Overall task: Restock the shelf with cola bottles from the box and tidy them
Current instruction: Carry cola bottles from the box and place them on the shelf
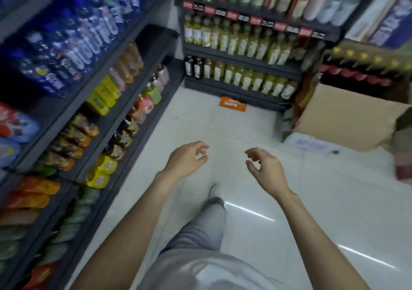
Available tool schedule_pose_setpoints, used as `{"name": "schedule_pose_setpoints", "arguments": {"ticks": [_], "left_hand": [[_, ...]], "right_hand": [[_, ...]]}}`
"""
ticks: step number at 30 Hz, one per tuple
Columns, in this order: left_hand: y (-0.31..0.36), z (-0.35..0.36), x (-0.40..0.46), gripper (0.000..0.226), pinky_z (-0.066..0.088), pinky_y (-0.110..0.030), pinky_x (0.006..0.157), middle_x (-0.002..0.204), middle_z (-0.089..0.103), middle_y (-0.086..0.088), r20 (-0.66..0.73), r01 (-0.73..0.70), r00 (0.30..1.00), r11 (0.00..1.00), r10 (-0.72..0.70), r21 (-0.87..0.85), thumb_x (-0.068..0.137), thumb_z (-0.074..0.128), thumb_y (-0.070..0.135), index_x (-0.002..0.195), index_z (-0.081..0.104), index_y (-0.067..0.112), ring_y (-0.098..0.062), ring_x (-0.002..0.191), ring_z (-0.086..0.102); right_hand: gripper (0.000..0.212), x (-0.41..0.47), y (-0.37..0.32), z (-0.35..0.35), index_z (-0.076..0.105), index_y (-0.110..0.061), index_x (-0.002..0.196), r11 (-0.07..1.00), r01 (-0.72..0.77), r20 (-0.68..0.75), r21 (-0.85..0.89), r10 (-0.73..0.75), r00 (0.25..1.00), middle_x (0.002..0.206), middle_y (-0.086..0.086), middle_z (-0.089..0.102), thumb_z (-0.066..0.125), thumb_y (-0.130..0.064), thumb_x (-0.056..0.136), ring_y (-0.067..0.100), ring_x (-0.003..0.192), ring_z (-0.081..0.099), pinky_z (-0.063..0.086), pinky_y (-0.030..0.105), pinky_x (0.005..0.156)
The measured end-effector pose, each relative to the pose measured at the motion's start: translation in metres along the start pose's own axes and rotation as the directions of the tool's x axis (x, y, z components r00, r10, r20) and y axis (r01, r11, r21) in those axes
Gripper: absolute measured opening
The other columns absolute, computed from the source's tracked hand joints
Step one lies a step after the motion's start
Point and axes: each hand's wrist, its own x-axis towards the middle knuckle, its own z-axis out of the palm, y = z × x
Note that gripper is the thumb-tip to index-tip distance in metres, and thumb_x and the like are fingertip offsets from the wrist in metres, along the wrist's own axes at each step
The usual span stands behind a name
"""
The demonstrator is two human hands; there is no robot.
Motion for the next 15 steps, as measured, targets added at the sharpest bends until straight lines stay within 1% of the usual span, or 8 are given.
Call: {"name": "schedule_pose_setpoints", "arguments": {"ticks": [2,4,8,10,12,15], "left_hand": [[0.024,0.023,0.048,0.027,0.047,-0.028,0.087,0.109,0.066,0.010,0.113,0.001,0.994,0.997,-0.010,0.077,0.089,0.059,0.029,0.116,0.060,0.025,-0.011,0.103,0.059],[0.050,0.045,0.099,0.025,0.048,-0.029,0.088,0.107,0.066,0.012,0.140,-0.023,0.990,0.995,0.009,0.095,0.089,0.058,0.030,0.114,0.060,0.027,-0.011,0.102,0.060],[0.117,0.083,0.202,0.022,0.049,-0.028,0.085,0.101,0.067,0.011,0.144,-0.058,0.988,0.998,0.062,-0.035,0.091,0.057,0.029,0.112,0.063,0.024,-0.009,0.096,0.062],[0.157,0.098,0.253,0.022,0.050,-0.029,0.086,0.101,0.067,0.009,0.163,-0.069,0.983,0.993,0.084,-0.096,0.091,0.058,0.027,0.112,0.064,0.022,-0.010,0.095,0.062],[0.196,0.111,0.299,0.021,0.050,-0.029,0.087,0.100,0.067,0.007,0.164,-0.069,0.982,0.987,0.093,-0.145,0.091,0.058,0.025,0.111,0.064,0.021,-0.010,0.093,0.062],[0.252,0.130,0.366,0.018,0.049,-0.025,0.083,0.096,0.065,0.008,0.169,-0.058,0.981,0.981,0.091,-0.187,0.091,0.058,0.024,0.108,0.065,0.023,-0.009,0.089,0.061]], "right_hand": [[0.023,0.018,0.048,-0.025,0.062,-0.016,0.110,0.992,-0.128,0.000,0.008,0.128,0.992,0.103,0.001,0.068,0.062,-0.016,0.087,0.017,0.092,0.063,0.049,0.030,0.080],[0.022,0.039,0.092,-0.054,0.063,-0.016,0.109,0.969,-0.245,-0.022,0.037,0.246,0.969,0.100,0.001,0.068,0.062,-0.016,0.087,0.018,0.091,0.063,0.050,0.032,0.081],[0.022,0.084,0.168,-0.118,0.063,-0.018,0.109,0.910,-0.406,-0.068,0.087,0.412,0.909,0.097,-0.002,0.068,0.062,-0.016,0.087,0.017,0.090,0.063,0.050,0.033,0.082],[0.022,0.109,0.199,-0.152,0.063,-0.017,0.109,0.879,-0.464,-0.082,0.107,0.473,0.877,0.097,-0.002,0.067,0.062,-0.015,0.087,0.016,0.089,0.063,0.049,0.032,0.082],[0.022,0.135,0.224,-0.186,0.063,-0.017,0.108,0.863,-0.489,-0.095,0.125,0.501,0.860,0.096,-0.002,0.066,0.061,-0.014,0.087,0.017,0.089,0.063,0.049,0.032,0.081],[0.023,0.178,0.267,-0.229,0.063,-0.017,0.109,0.853,-0.501,-0.117,0.144,0.518,0.848,0.096,-0.001,0.066,0.060,-0.013,0.087,0.016,0.088,0.062,0.050,0.032,0.080]]}}
